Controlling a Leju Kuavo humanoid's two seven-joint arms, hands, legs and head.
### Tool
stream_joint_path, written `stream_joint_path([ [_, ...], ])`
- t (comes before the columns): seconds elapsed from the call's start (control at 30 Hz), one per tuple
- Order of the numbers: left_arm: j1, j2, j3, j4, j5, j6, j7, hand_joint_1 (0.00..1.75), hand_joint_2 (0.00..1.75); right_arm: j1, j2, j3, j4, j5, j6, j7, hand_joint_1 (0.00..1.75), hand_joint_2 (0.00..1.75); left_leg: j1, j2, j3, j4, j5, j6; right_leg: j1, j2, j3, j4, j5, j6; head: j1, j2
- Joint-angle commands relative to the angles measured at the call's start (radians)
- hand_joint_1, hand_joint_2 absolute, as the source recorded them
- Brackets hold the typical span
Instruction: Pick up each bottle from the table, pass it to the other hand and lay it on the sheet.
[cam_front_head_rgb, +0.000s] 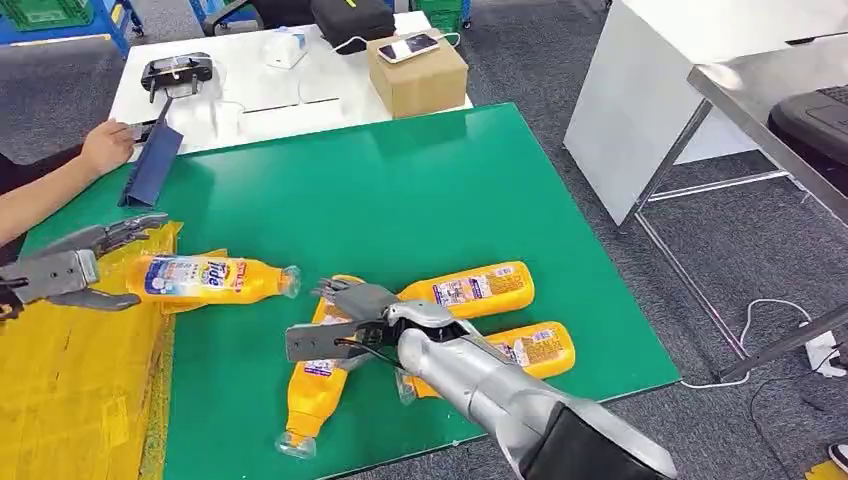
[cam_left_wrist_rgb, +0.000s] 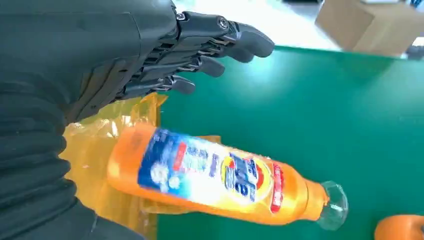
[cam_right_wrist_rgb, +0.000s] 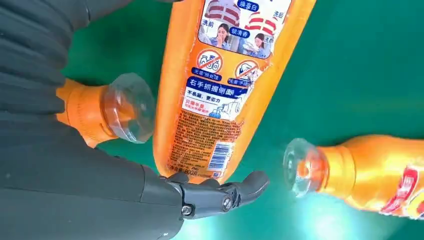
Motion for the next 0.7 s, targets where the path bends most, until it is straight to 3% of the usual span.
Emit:
stream_joint_path([
  [0.03,0.147,-0.104,0.119,-0.042,0.012,0.058,-0.003,0.00,1.75,-0.035,-0.012,0.161,0.004,-0.016,-0.024,0.005,0.00,1.75,0.002,-0.009,0.001,0.000,0.000,-0.001,0.001,0.000,0.002,-0.001,-0.001,-0.002,0.000,0.000],
  [0.17,0.198,-0.146,0.175,-0.063,-0.011,0.096,-0.003,0.00,1.75,-0.049,-0.012,0.181,-0.025,-0.040,-0.065,-0.024,0.00,1.75,0.000,-0.007,0.001,-0.001,0.000,0.000,-0.001,0.000,0.001,-0.001,-0.001,-0.001,0.000,0.000],
  [0.3,0.258,-0.126,0.216,-0.113,-0.014,0.096,-0.003,0.00,1.75,-0.067,-0.012,0.175,-0.041,-0.047,-0.111,-0.088,0.00,1.75,0.000,-0.003,-0.003,0.000,0.000,0.000,0.000,0.002,-0.002,0.000,0.000,0.000,0.000,0.000],
  [0.33,0.262,-0.123,0.220,-0.118,-0.012,0.094,-0.003,0.00,1.75,-0.070,-0.012,0.174,-0.043,-0.047,-0.111,-0.089,0.00,1.75,0.002,-0.007,-0.001,0.001,-0.002,-0.001,0.001,0.006,0.000,0.001,-0.001,-0.002,0.000,0.000],
  [0.47,0.260,-0.123,0.222,-0.117,-0.013,0.092,-0.003,0.00,1.75,-0.068,-0.012,0.174,-0.041,-0.047,-0.111,-0.089,0.00,1.75,0.001,-0.007,-0.006,0.000,0.000,-0.001,0.001,0.000,-0.004,0.000,-0.001,-0.001,0.000,0.000],
  [0.6,0.298,-0.137,0.290,-0.146,-0.046,0.068,-0.003,0.00,1.75,-0.108,-0.012,0.195,-0.072,0.025,-0.181,-0.168,0.00,1.75,0.002,-0.010,-0.006,0.002,-0.002,-0.001,0.001,0.002,-0.003,0.001,-0.002,-0.001,0.000,0.000],
  [0.7,0.291,-0.161,0.312,-0.149,-0.084,0.045,-0.003,0.00,1.75,-0.120,-0.014,0.174,-0.090,0.082,-0.140,-0.180,0.00,1.75,0.001,-0.009,-0.008,0.001,-0.001,-0.001,0.001,0.001,-0.006,0.001,-0.001,-0.001,0.000,0.000],
])
